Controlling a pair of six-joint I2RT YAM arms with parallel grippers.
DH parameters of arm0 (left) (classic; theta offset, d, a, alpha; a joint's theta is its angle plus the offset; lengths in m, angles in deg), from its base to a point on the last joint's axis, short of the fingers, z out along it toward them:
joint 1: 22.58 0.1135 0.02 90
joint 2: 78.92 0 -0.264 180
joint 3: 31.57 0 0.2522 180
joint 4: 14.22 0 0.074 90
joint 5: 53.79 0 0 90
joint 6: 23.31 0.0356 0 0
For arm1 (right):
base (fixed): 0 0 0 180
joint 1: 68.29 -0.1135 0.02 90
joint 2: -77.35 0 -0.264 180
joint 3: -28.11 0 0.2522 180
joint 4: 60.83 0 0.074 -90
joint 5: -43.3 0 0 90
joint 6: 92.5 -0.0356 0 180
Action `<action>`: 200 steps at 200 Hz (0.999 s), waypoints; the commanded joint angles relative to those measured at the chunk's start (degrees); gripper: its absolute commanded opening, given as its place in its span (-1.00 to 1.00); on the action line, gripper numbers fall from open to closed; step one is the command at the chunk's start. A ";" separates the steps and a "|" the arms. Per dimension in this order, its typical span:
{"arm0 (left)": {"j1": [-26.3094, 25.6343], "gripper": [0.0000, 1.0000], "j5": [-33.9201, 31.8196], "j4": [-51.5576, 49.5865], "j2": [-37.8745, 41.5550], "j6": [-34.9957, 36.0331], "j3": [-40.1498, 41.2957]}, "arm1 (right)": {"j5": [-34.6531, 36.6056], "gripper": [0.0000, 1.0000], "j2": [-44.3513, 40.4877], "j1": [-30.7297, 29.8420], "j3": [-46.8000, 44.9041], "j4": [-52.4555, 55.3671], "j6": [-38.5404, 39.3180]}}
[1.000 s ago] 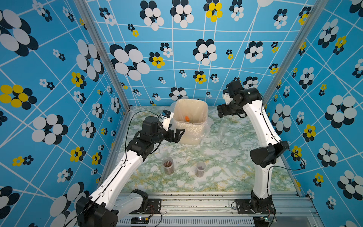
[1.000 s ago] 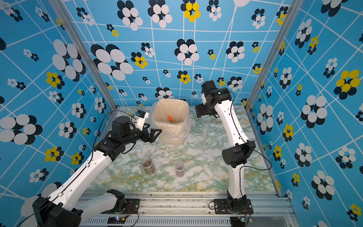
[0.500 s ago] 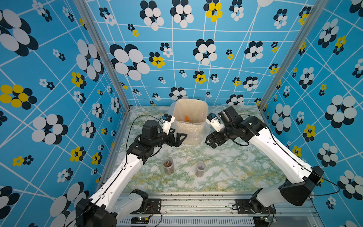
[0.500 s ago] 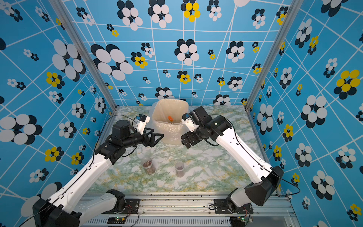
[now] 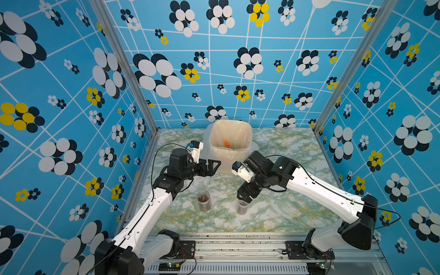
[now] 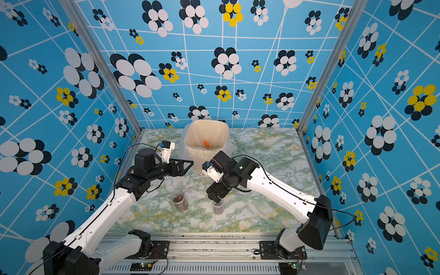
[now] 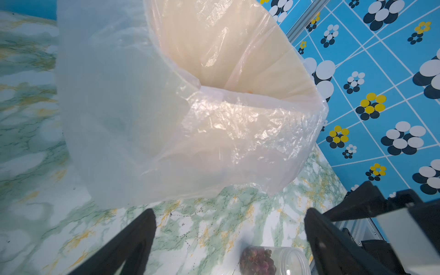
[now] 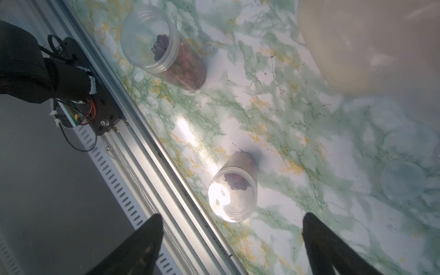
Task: Empty the moldy dried flower tea in the jars
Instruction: Pick up the jar from the center of the board.
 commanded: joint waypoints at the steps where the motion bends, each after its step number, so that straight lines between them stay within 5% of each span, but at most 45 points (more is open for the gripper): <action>1: 0.74 0.99 -1.37 0.97 1.63 -0.09 0.26 | 0.93 0.88 2.57 -2.23 -1.81 2.24 -1.44; 88: 1.31 0.99 -2.04 0.56 1.45 0.62 0.26 | 7.09 0.60 9.45 -4.39 -4.63 1.58 -2.43; 200: 1.76 0.99 -2.35 1.03 1.75 1.74 0.34 | 8.78 -0.15 10.66 -4.47 -4.04 -0.40 -2.09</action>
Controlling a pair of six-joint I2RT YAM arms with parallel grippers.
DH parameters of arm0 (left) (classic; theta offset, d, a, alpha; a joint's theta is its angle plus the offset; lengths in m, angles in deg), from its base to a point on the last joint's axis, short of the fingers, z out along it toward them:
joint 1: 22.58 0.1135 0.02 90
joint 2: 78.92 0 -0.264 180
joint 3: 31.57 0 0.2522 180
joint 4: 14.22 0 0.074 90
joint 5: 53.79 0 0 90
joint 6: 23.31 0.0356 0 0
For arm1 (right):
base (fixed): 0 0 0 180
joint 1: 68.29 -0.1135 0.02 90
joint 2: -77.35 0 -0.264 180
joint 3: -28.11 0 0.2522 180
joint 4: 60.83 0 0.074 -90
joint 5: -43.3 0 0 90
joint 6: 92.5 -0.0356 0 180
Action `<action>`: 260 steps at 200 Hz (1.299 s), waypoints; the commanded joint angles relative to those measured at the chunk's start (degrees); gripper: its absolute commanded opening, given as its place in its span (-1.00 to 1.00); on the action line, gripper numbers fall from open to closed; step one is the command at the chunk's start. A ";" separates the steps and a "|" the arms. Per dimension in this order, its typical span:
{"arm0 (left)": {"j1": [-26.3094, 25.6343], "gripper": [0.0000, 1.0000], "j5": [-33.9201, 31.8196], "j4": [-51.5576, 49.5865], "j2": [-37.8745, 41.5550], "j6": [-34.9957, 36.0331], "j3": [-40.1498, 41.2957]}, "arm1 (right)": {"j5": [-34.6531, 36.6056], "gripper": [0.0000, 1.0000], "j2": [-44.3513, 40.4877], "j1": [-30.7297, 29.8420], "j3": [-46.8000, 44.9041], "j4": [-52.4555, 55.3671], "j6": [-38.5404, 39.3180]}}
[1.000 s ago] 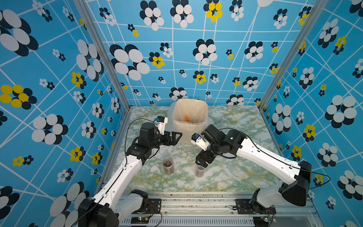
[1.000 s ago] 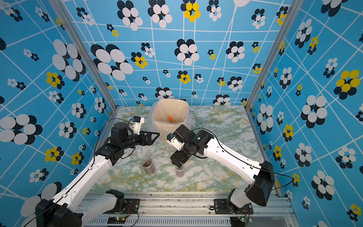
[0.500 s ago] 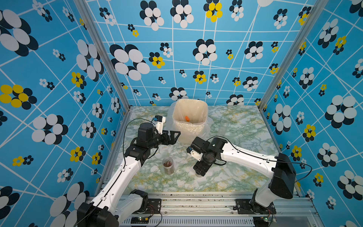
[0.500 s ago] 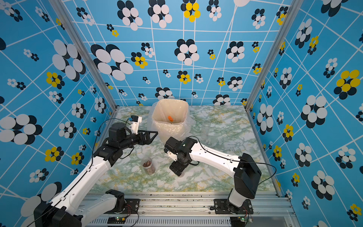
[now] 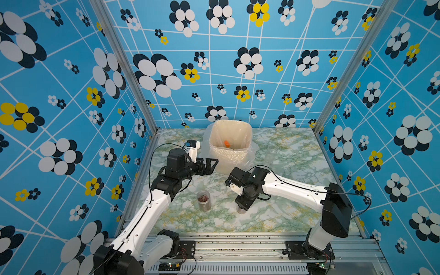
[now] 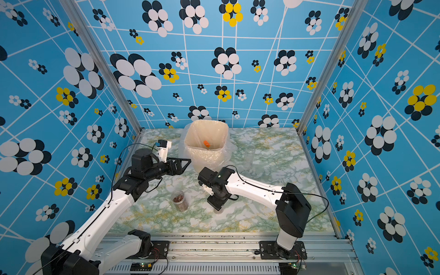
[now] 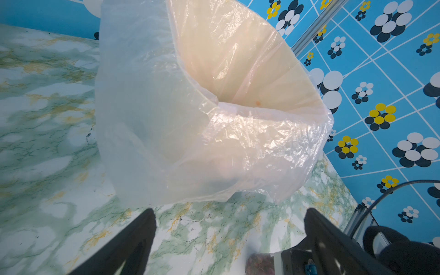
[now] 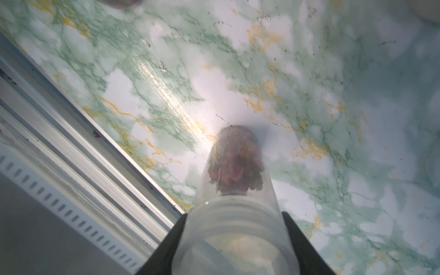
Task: Empty the moldy dried flower tea in the jars
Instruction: Pick up the jar from the center of the board.
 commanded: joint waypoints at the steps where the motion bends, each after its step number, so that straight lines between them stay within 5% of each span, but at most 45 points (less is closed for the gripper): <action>1: 0.75 0.99 -0.26 1.03 0.74 1.57 0.34 | 1.50 -0.16 -0.04 -0.13 0.55 0.15 0.25; 40: 0.84 0.99 4.90 4.07 3.04 2.86 0.08 | 0.96 -0.45 -3.68 1.08 5.75 2.63 1.52; 85: -0.26 0.99 11.02 6.31 5.26 4.26 -1.53 | -6.55 -0.55 -8.52 5.94 11.47 3.70 2.09; 153: -12.95 0.99 14.10 -0.03 2.57 20.53 -5.22 | -17.69 -0.63 -11.73 13.65 18.04 6.09 3.00; 199: -15.58 0.99 19.08 -4.18 -0.81 29.95 -6.17 | -23.51 -0.65 -11.75 16.86 20.44 9.34 4.80; 260: -18.18 0.99 17.93 -9.67 -4.77 39.57 -6.75 | -29.64 -0.67 -11.45 17.77 21.66 10.04 5.04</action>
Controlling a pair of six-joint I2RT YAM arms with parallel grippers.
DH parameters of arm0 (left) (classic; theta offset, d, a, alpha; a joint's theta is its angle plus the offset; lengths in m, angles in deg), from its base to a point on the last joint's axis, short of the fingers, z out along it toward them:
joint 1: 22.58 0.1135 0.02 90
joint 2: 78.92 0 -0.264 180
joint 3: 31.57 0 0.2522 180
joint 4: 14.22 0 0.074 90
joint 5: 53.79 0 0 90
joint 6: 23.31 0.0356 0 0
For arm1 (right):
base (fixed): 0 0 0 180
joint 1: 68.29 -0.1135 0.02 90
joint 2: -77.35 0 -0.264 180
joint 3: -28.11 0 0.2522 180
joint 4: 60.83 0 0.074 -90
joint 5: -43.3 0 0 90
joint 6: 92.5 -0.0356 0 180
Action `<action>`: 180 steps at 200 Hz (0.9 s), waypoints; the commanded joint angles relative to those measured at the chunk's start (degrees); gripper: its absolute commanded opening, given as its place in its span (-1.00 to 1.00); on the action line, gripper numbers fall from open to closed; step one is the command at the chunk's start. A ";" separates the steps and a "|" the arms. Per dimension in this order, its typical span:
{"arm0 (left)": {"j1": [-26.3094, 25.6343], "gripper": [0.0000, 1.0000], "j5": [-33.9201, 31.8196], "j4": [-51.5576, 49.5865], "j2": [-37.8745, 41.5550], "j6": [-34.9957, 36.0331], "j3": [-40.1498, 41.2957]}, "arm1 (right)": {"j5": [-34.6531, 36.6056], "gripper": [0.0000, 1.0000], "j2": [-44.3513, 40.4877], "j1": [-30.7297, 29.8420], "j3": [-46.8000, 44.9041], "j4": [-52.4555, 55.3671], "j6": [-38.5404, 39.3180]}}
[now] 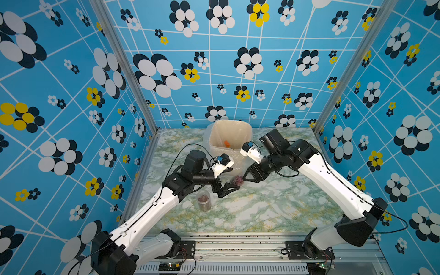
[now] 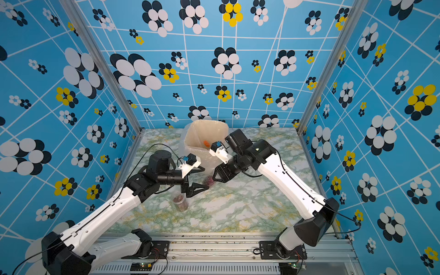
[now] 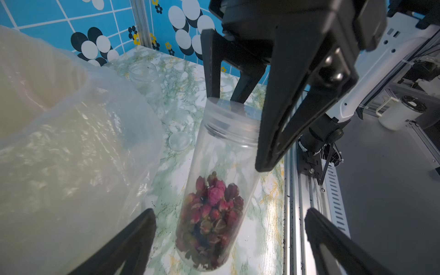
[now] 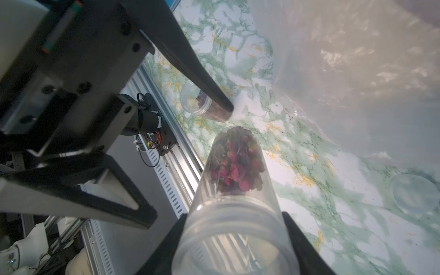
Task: Empty the moldy dried flower tea in the jars
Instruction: Pick up the jar from the center of the board.
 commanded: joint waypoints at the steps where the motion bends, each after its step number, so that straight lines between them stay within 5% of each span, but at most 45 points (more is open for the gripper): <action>1: -0.94 0.99 0.55 -2.86 -1.04 5.69 -1.43 | -4.66 -0.67 -0.91 0.30 2.24 1.24 0.80; 75: -4.02 1.00 -1.54 -2.83 -2.74 11.55 -1.07 | -9.47 -0.67 0.46 0.38 3.25 1.51 0.58; 107: -4.66 0.79 -2.02 -2.11 -3.53 12.23 -0.66 | -10.70 -0.66 1.20 0.39 3.58 1.50 0.81; 180: -4.82 -0.09 -5.27 3.89 -1.15 11.49 3.28 | -11.25 -0.65 2.41 1.00 3.76 1.05 0.74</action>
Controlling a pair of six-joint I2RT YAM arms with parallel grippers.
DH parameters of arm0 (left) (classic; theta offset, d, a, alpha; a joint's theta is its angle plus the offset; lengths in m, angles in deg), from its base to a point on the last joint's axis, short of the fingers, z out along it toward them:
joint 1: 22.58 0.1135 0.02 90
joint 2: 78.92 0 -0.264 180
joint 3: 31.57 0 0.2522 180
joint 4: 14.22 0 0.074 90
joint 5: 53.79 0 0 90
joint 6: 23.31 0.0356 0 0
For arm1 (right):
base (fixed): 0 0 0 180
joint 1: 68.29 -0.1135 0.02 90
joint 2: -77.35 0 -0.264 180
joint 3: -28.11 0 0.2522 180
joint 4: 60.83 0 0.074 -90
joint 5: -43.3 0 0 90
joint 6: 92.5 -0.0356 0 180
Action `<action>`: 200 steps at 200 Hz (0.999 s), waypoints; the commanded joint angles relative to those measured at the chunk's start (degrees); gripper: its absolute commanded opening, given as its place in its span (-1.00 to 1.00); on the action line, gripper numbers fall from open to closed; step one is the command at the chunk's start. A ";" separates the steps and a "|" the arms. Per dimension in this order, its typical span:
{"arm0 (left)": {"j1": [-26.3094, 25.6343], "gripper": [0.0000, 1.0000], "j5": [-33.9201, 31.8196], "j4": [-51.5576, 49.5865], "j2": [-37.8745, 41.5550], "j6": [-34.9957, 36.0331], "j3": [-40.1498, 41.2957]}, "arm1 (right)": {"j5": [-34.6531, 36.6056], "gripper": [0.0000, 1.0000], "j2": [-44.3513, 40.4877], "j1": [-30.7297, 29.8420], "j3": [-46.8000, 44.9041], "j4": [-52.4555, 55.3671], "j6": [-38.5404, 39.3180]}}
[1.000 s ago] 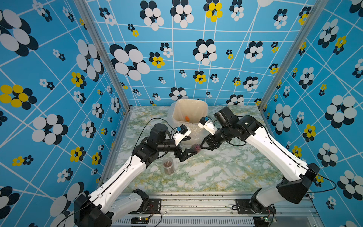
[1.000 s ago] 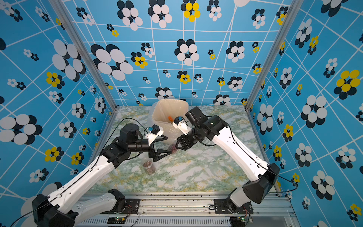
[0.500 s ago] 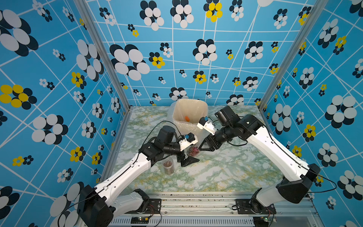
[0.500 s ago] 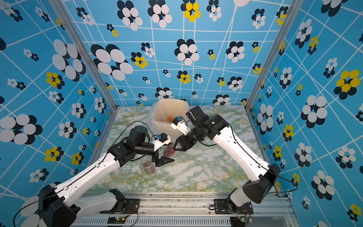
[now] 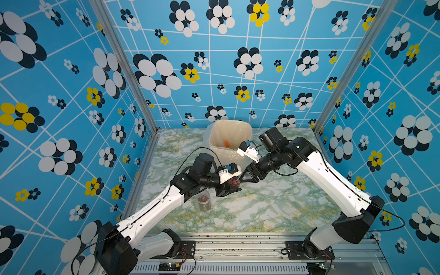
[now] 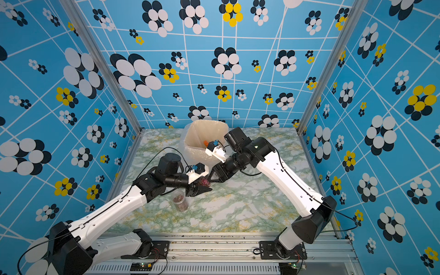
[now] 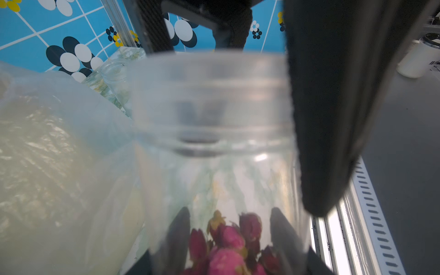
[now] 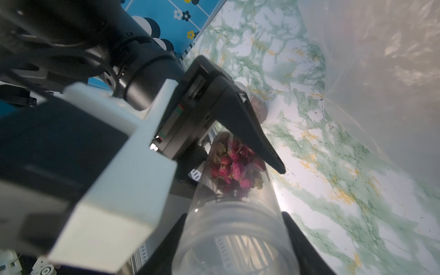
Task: Empty the moldy dried flower tea in the jars
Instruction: Pick up the jar from the center of the board.
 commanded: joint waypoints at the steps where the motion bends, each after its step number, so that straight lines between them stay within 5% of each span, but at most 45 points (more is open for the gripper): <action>1: -0.44 -0.10 -1.22 2.62 1.68 0.67 1.74 | -1.86 -0.66 0.33 0.62 1.10 0.18 -0.12; 31: -0.68 -0.50 -3.44 4.45 2.00 0.57 2.60 | -1.78 -0.54 0.49 0.62 1.19 -1.14 -1.37; 75: -0.67 -0.83 -10.40 9.56 4.50 -1.27 5.42 | 4.52 0.40 -1.48 1.27 0.22 -4.41 -4.33; 95: -0.54 -0.90 -13.74 12.25 6.18 -3.50 7.38 | 5.10 0.63 -3.45 3.43 -1.83 -7.81 -7.07; 143: 1.70 -0.97 -17.14 17.28 8.61 -12.24 10.57 | 3.94 0.81 -8.29 8.80 -11.76 -21.31 -16.77; 200: 13.40 -1.00 -11.88 27.44 11.67 -27.76 14.29 | 3.61 0.83 -5.96 11.25 -19.58 -38.68 -31.36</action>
